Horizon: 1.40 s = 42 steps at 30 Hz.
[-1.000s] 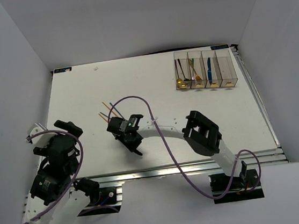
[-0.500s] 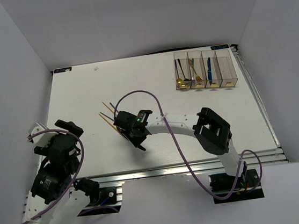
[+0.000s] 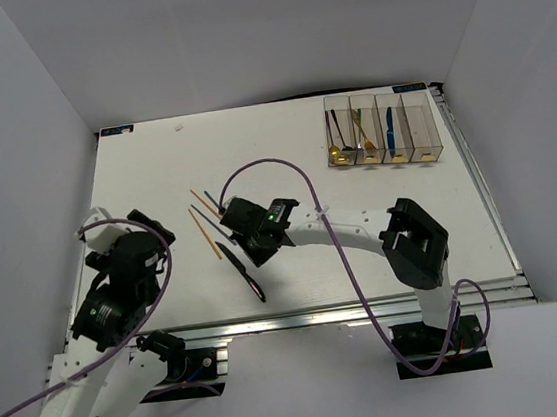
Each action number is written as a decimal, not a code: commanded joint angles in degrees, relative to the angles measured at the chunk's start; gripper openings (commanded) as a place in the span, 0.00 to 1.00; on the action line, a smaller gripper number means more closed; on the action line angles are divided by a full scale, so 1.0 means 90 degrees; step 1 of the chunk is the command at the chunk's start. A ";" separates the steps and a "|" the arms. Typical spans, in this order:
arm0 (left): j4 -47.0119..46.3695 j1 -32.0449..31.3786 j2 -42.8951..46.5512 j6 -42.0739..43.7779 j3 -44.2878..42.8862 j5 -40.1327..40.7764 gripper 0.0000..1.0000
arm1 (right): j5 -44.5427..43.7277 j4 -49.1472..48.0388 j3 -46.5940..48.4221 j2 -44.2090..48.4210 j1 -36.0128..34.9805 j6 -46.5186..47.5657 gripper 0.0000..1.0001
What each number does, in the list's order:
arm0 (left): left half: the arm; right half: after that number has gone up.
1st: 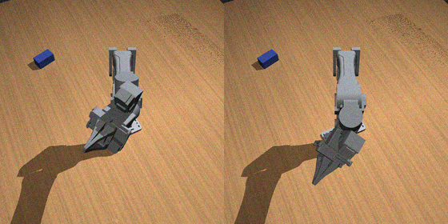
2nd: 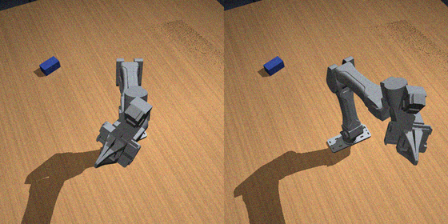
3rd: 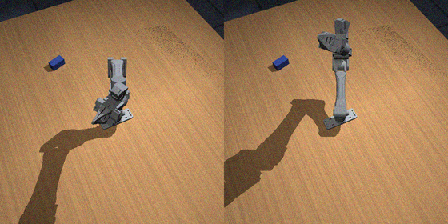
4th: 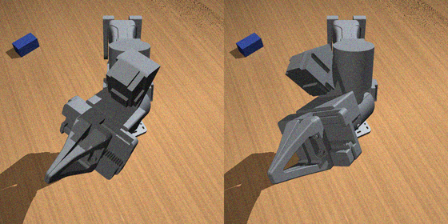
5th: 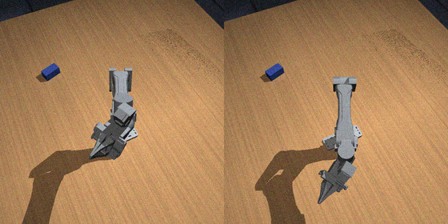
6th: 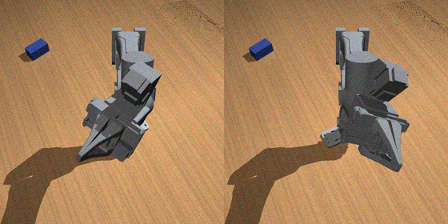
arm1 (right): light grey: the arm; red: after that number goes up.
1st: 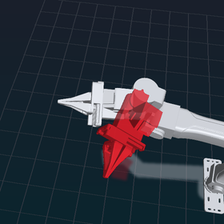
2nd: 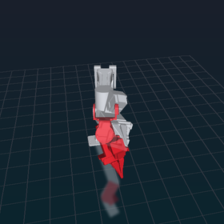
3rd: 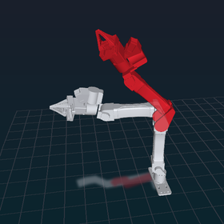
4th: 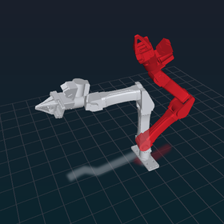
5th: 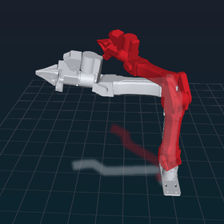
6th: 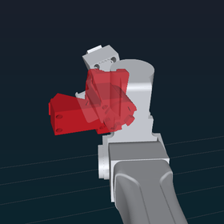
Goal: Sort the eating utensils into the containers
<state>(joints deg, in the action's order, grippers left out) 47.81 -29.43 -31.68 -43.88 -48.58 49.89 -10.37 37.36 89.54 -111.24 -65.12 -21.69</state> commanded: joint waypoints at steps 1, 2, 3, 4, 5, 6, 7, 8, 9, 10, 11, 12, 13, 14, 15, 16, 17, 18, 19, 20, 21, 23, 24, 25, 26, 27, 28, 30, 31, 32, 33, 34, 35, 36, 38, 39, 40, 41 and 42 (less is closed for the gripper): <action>0.0128 -0.0021 -0.0532 -0.0602 0.0035 -0.1243 0.98 | 0.0019 -0.0157 -0.0231 0.0075 0.0048 -0.0002 0.00; 0.0069 -0.0021 -0.0552 -0.0710 0.0287 -0.1672 0.98 | 0.0049 -0.0177 -0.0251 0.0056 0.0048 -0.0002 0.00; -0.0057 -0.0021 -0.0542 -0.0759 0.0387 -0.1821 0.98 | 0.0029 -0.0177 -0.0261 0.0026 0.0048 -0.0002 0.00; -0.0078 -0.0021 -0.0513 -0.0769 0.0446 -0.1880 0.98 | 0.0010 -0.0158 -0.0271 0.0016 0.0048 -0.0040 0.00; 0.0038 -0.0021 -0.0494 -0.0769 0.0466 -0.1852 0.98 | -0.0077 -0.0119 -0.0261 -0.0003 0.0048 -0.0051 0.01; 0.0126 -0.0021 -0.0493 -0.0769 0.0398 -0.1852 0.98 | -0.0136 -0.0089 -0.0242 -0.0003 0.0048 -0.0070 0.07; 0.0195 -0.0021 -0.0513 -0.0740 0.0359 -0.1919 0.98 | -0.0185 -0.0060 -0.0261 0.0016 0.0048 -0.0109 0.21; 0.0253 -0.0021 -0.0610 -0.0721 0.0310 -0.1968 0.98 | -0.0273 -0.0060 -0.0271 0.0045 0.0048 -0.0129 0.29; 0.0476 -0.0021 -0.0698 -0.0788 0.0194 -0.2027 0.98 | -0.0322 -0.0060 -0.0300 0.0075 0.0048 -0.0138 0.34; 0.0566 -0.0021 -0.0776 -0.0837 0.0173 -0.2086 0.98 | -0.0380 -0.0069 -0.0397 0.0114 0.0048 -0.0148 0.38; 0.0595 -0.0021 -0.0931 -0.0857 0.0202 -0.2183 0.98 | -0.0545 -0.0089 -0.0456 0.0220 0.0058 -0.0187 0.48; 0.0528 -0.0021 -0.1010 -0.0915 0.0337 -0.2464 0.98 | -0.0624 -0.0089 -0.0621 0.0289 0.0077 -0.0216 0.52; 0.0450 -0.0021 -0.1098 -0.0954 0.0445 -0.2641 0.98 | -0.0673 -0.0079 -0.0719 0.0357 0.0126 -0.0236 0.56; 0.0275 -0.0021 -0.1205 -0.1022 0.0553 -0.2797 0.98 | -0.0693 -0.0070 -0.0836 0.0551 0.0194 -0.0284 0.58; 0.0138 -0.0021 -0.1380 -0.1168 0.0689 -0.2944 0.98 | -0.0693 -0.0099 -0.0963 0.0669 0.0292 -0.0314 0.59; 0.0050 -0.0031 -0.1459 -0.1276 0.0913 -0.3120 0.98 | -0.0684 -0.0128 -0.1264 0.0806 0.0525 -0.0334 0.61; -0.0009 -0.0040 -0.1528 -0.1393 0.0983 -0.3112 0.98 | -0.0655 -0.0157 -0.1412 0.1117 0.0662 -0.0353 0.63; -0.0097 -0.0070 -0.1587 -0.1617 0.1041 -0.3083 0.98 | -0.0664 -0.0206 -0.1558 0.1304 0.0809 -0.0402 0.70; -0.0146 -0.0166 -0.1665 -0.1706 0.1071 -0.3063 0.98 | -0.0703 -0.0216 -0.1686 0.1470 0.1042 -0.0412 0.73; -0.0175 -0.0235 -0.1714 -0.1813 0.1091 -0.2966 0.98 | -0.0819 -0.0245 -0.1919 0.1655 0.1160 -0.0422 0.87; -0.0253 -0.0323 -0.1743 -0.1998 0.1091 -0.2917 0.98 | -0.0878 -0.0245 -0.2018 0.1986 0.1268 -0.0412 0.89; -0.0235 -0.0635 -0.1938 -0.2165 0.0975 -0.2664 0.98 | -0.1199 -0.0168 -0.2203 0.2396 0.1503 -0.0412 0.89; -0.0225 -0.0791 -0.2016 -0.2369 0.0925 -0.2527 0.98 | -0.1365 -0.0119 -0.2272 0.2525 0.1552 -0.0422 0.90; -0.0225 -0.1140 -0.2191 -0.2477 0.0876 -0.2400 0.98 | -0.1532 -0.0051 -0.2321 0.2632 0.1620 -0.0489 0.89; -0.0186 -0.1318 -0.2318 -0.2594 0.0779 -0.2128 0.98 | -0.1978 0.0008 -0.2370 0.2856 0.1630 -0.0567 0.89; -0.0176 -0.1532 -0.2445 -0.2914 0.0730 -0.2000 0.98 | -0.2156 0.0038 -0.2525 0.2964 0.1698 -0.0626 0.89; -0.0137 -0.1989 -0.2592 -0.3150 0.0681 -0.1882 0.98 | -0.2265 0.0028 -0.2614 0.3072 0.1786 -0.0675 0.89; 0.0165 -0.2440 -0.3157 -0.3899 0.0409 -0.1503 0.98 | -0.2100 -0.0050 -0.2828 0.3394 0.2078 -0.0647 0.89; 0.0272 -0.2839 -0.3363 -0.4117 0.0291 -0.1384 0.98 | -0.1993 -0.0127 -0.2897 0.3502 0.2167 -0.0617 0.89; 0.0486 -0.2979 -0.3771 -0.4302 0.0174 -0.1306 0.98 | -0.1944 -0.0167 -0.2956 0.3677 0.2235 -0.0569 0.89; 0.0575 -0.3067 -0.3987 -0.4517 -0.0088 -0.1315 0.98 | -0.1905 -0.0196 -0.3043 0.3756 0.2323 -0.0549 0.89; 0.0673 -0.3145 -0.4193 -0.4577 -0.0255 -0.1363 0.98 | -0.1895 -0.0206 -0.3083 0.3824 0.2372 -0.0539 0.89; 0.0877 -0.3156 -0.4639 -0.4655 -0.0412 -0.1421 0.98 | -0.1895 -0.0216 -0.3122 0.3941 0.2392 -0.0500 0.89; 0.0956 -0.3165 -0.4857 -0.4666 -0.0703 -0.1567 0.98 | -0.1885 -0.0216 -0.3190 0.3981 0.2421 -0.0500 0.89; 0.0967 -0.3166 -0.5189 -0.4569 -0.0891 -0.1743 0.98 | -0.1846 -0.0265 -0.3259 0.4098 0.2460 -0.0480 0.89; 0.0899 -0.3166 -0.5394 -0.4549 -0.0950 -0.1947 0.98 | -0.1797 -0.0313 -0.3307 0.4127 0.2489 -0.0471 0.89; 0.0898 -0.3166 -0.5454 -0.4587 -0.0970 -0.1978 0.98 | -0.1729 -0.0343 -0.3395 0.4186 0.2499 -0.0471 0.89; 0.0947 -0.3175 -0.5483 -0.4723 -0.0960 -0.2008 0.98 | -0.1719 -0.0401 -0.3434 0.4225 0.2509 -0.0451 0.89; 0.0909 -0.3166 -0.5455 -0.4753 -0.0844 -0.2095 0.98 | -0.1699 -0.0431 -0.3474 0.4254 0.2519 -0.0441 0.89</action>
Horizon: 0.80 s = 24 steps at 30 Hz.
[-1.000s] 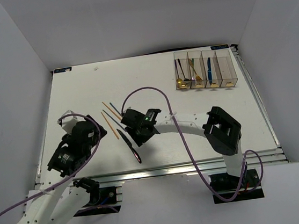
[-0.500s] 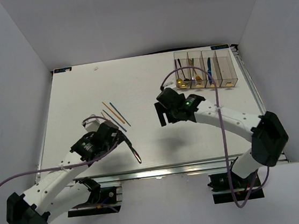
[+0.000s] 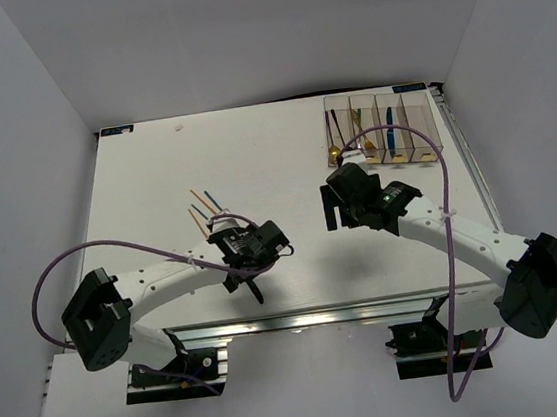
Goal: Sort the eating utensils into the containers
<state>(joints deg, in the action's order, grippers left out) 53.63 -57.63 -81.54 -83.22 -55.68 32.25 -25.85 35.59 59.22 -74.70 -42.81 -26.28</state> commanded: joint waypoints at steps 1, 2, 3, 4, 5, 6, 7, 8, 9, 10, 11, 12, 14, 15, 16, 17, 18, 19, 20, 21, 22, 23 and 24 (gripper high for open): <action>0.0098 -0.0033 0.0124 -0.0411 0.0043 -0.0194 0.98 | 0.0069 -0.0273 -0.0173 0.0242 0.0040 0.0088 0.89; -0.0020 -0.0033 0.0163 -0.0431 0.0141 -0.0233 0.98 | 0.0088 -0.0341 -0.0203 0.0253 0.0049 0.0108 0.88; -0.0156 -0.0023 0.0221 -0.0402 0.0229 -0.0272 0.97 | 0.0156 -0.0380 -0.0232 0.0262 0.0049 0.0117 0.88; -0.0322 -0.0023 0.0231 -0.0402 0.0355 -0.0340 0.96 | 0.0196 -0.0429 -0.0291 0.0262 0.0049 0.0127 0.88; -0.0353 -0.0013 0.0203 -0.0421 0.0376 -0.0360 0.96 | 0.0235 -0.0507 -0.0320 0.0262 0.0049 0.0147 0.87; -0.0372 -0.0013 0.0096 -0.0402 0.0376 -0.0370 0.96 | 0.0312 -0.0546 -0.0340 0.0253 0.0049 0.0166 0.87; -0.0324 -0.0003 0.0027 -0.0402 0.0338 -0.0409 0.96 | 0.0332 -0.0585 -0.0398 0.0224 0.0059 0.0195 0.86; -0.0295 0.0016 -0.0051 -0.0402 0.0318 -0.0419 0.95 | 0.0352 -0.0624 -0.0418 0.0204 0.0049 0.0215 0.85; -0.0294 0.0026 -0.0129 -0.0373 0.0318 -0.0458 0.95 | 0.0343 -0.0673 -0.0437 0.0156 0.0059 0.0264 0.84; -0.0304 0.0065 -0.0246 -0.0343 0.0308 -0.0555 0.95 | 0.0342 -0.0683 -0.0457 0.0126 0.0059 0.0283 0.84; -0.0323 0.0142 -0.0315 -0.0285 0.0327 -0.0595 0.93 | 0.0313 -0.0693 -0.0496 0.0116 0.0059 0.0293 0.83; -0.0285 0.0172 -0.0354 -0.0285 0.0347 -0.0614 0.93 | 0.0265 -0.0732 -0.0516 0.0077 0.0049 0.0313 0.83; -0.0411 0.0202 -0.0413 -0.0236 0.0454 -0.0692 0.91 | 0.0216 -0.0761 -0.0554 0.0077 0.0049 0.0323 0.83; -0.0479 0.0211 -0.0423 -0.0236 0.0483 -0.0712 0.91 | 0.0216 -0.0829 -0.0574 0.0096 0.0049 0.0352 0.83; -0.0509 0.0221 -0.0471 -0.0236 0.0522 -0.0751 0.91 | 0.0206 -0.0849 -0.0594 0.0106 0.0049 0.0362 0.83; -0.0567 0.0250 -0.0501 -0.0197 0.0590 -0.0771 0.90 | 0.0206 -0.0859 -0.0603 0.0116 0.0049 0.0381 0.83; -0.0645 0.0270 -0.0530 -0.0148 0.0630 -0.0800 0.90 | 0.0215 -0.0879 -0.0604 0.0126 0.0049 0.0439 0.82; -0.0694 0.0318 -0.0559 -0.0099 0.0669 -0.0848 0.89 | 0.0225 -0.0879 -0.0604 0.0126 0.0049 0.0469 0.82; -0.0743 0.0377 -0.0598 -0.0060 0.0766 -0.0897 0.89 | 0.0216 -0.0879 -0.0594 0.0135 0.0049 0.0488 0.82; -0.0792 0.0416 -0.0608 -0.0050 0.0825 -0.0927 0.88 | 0.0196 -0.0888 -0.0603 0.0145 0.0059 0.0508 0.82; -0.0841 0.0475 -0.0618 -0.0021 0.0903 -0.0975 0.86 | 0.0196 -0.0908 -0.0613 0.0145 0.0049 0.0528 0.82; -0.0909 0.0523 -0.0608 -0.0002 0.1049 -0.1073 0.85 | 0.0167 -0.0918 -0.0623 0.0155 0.0049 0.0528 0.82; -0.1045 0.0534 -0.0608 -0.0001 0.1108 -0.1112 0.85 | 0.0157 -0.0918 -0.0642 0.0155 0.0049 0.0547 0.82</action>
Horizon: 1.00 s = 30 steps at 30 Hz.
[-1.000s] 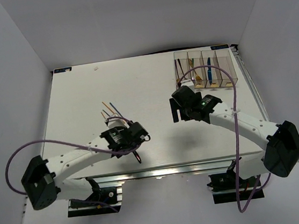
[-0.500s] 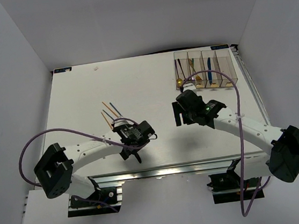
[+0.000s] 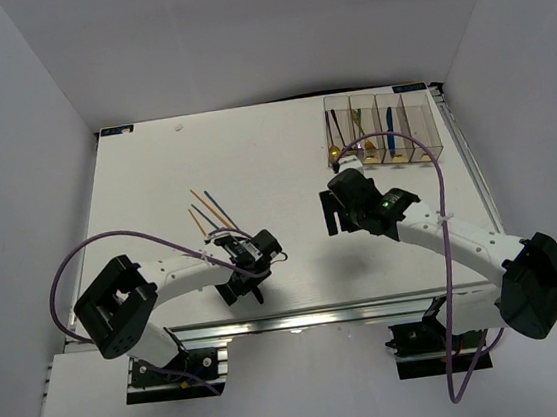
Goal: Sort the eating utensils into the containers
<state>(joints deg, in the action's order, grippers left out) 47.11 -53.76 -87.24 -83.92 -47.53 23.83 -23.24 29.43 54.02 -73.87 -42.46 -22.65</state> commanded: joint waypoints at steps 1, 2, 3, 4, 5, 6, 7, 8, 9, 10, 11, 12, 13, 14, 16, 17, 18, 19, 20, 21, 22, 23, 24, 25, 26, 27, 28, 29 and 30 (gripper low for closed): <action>-0.0361 0.0104 0.0026 0.0076 0.0232 -0.0216 0.84 | -0.0142 -0.0243 -0.0074 0.0063 0.0010 0.0163 0.82; -0.0371 0.0104 -0.0032 0.0076 0.0242 -0.0265 0.84 | -0.0161 -0.0243 -0.0074 0.0053 0.0020 0.0154 0.82; -0.0323 0.0104 -0.0072 0.0086 0.0203 -0.0314 0.83 | -0.0181 -0.0233 -0.0065 0.0053 0.0020 0.0154 0.82; -0.0265 0.0104 -0.0130 0.0144 0.0154 -0.0324 0.81 | -0.0181 -0.0233 -0.0055 0.0053 0.0020 0.0164 0.82; -0.0196 0.0114 -0.0189 0.0164 0.0106 -0.0334 0.79 | -0.0181 -0.0223 -0.0055 0.0072 0.0020 0.0154 0.82; -0.0012 0.0104 -0.0296 0.0184 -0.0011 -0.0373 0.75 | -0.0181 -0.0233 -0.0055 0.0073 0.0011 0.0154 0.82; 0.0077 0.0104 -0.0364 0.0193 -0.0070 -0.0402 0.74 | -0.0181 -0.0252 -0.0065 0.0092 0.0010 0.0173 0.82; 0.0097 0.0114 -0.0413 0.0223 -0.0090 -0.0470 0.72 | -0.0152 -0.0252 -0.0045 0.0092 0.0020 0.0154 0.81; 0.0088 0.0104 -0.0482 0.0252 -0.0100 -0.0625 0.70 | -0.0123 -0.0223 -0.0026 0.0063 0.0011 0.0125 0.81; 0.0078 0.0104 -0.0521 0.0271 -0.0090 -0.0685 0.69 | -0.0074 -0.0175 0.0042 0.0053 0.0010 0.0096 0.80; 0.0029 0.0104 -0.0541 0.0310 -0.0081 -0.0714 0.68 | -0.0006 -0.0145 0.0052 0.0072 0.0010 0.0086 0.79; -0.0019 0.0104 -0.0560 0.0320 -0.0071 -0.0724 0.66 | 0.0024 -0.0164 0.0043 0.0102 0.0010 0.0066 0.79; -0.0049 0.0104 -0.0599 0.0301 -0.0013 -0.0734 0.64 | 0.0044 -0.0174 -0.0006 0.0131 0.0020 0.0056 0.79; -0.0146 0.0104 -0.0619 0.0291 0.0017 -0.0773 0.63 | 0.0102 -0.0194 -0.0035 0.0208 0.0011 0.0056 0.79; -0.0273 0.0104 -0.0697 0.0301 0.0095 -0.0928 0.55 | 0.0170 -0.0262 -0.0094 0.0277 0.0010 0.0134 0.78; -0.0351 0.0104 -0.0726 0.0301 0.0115 -0.0988 0.55 | 0.0190 -0.0272 -0.0065 0.0307 0.0010 0.0154 0.78; -0.0371 0.0104 -0.0746 0.0320 0.0115 -0.1008 0.50 | 0.0190 -0.0253 -0.0026 0.0307 0.0010 0.0193 0.79; -0.0333 0.0104 -0.0765 0.0311 0.0125 -0.0998 0.39 | 0.0200 -0.0214 0.0081 0.0288 0.0010 0.0212 0.79; -0.0332 0.0104 -0.0765 0.0282 0.0144 -0.0998 0.38 | 0.0200 -0.0184 0.0140 0.0278 0.0010 0.0232 0.79; -0.0342 0.0104 -0.0746 0.0243 0.0173 -0.0988 0.36 | 0.0200 -0.0136 0.0179 0.0268 0.0010 0.0251 0.79; -0.0352 0.0104 -0.0688 0.0223 0.0241 -0.0979 0.36 | 0.0210 -0.0106 0.0218 0.0258 0.0010 0.0271 0.78; -0.0371 0.0094 -0.0668 0.0204 0.0280 -0.0959 0.35 | 0.0248 -0.0106 0.0248 0.0277 0.0010 0.0281 0.78; -0.0381 0.0104 -0.0629 0.0155 0.0329 -0.0959 0.34 | 0.0268 -0.0116 0.0248 0.0297 0.0020 0.0291 0.78; -0.0420 0.0104 -0.0600 0.0164 0.0388 -0.0959 0.32 | 0.0288 -0.0145 0.0238 0.0316 0.0011 0.0300 0.78; -0.0527 0.0104 -0.0561 0.0164 0.0514 -0.0969 0.28 | 0.0356 -0.0174 0.0180 0.0365 0.0020 0.0310 0.78; -0.0576 0.0104 -0.0541 0.0184 0.0583 -0.1007 0.06 | 0.0395 -0.0213 0.0141 0.0404 0.0011 0.0310 0.78; -0.0683 0.0104 -0.0512 0.0213 0.0651 -0.1027 0.00 | 0.0502 -0.0300 0.0102 0.0453 0.0010 0.0329 0.78; -0.0800 0.0094 -0.0434 0.0242 0.0768 -0.1018 0.00 | 0.0570 -0.0350 0.0034 0.0473 0.0010 0.0349 0.78; -0.0849 0.0065 -0.0366 0.0281 0.0817 -0.0988 0.00 | 0.0629 -0.0369 0.0014 0.0492 0.0010 0.0359 0.78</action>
<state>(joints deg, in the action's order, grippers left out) 42.41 -52.95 -87.31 -81.28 -45.69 17.96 -19.62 28.47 53.78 -71.70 -42.44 -20.49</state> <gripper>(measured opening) 0.040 0.778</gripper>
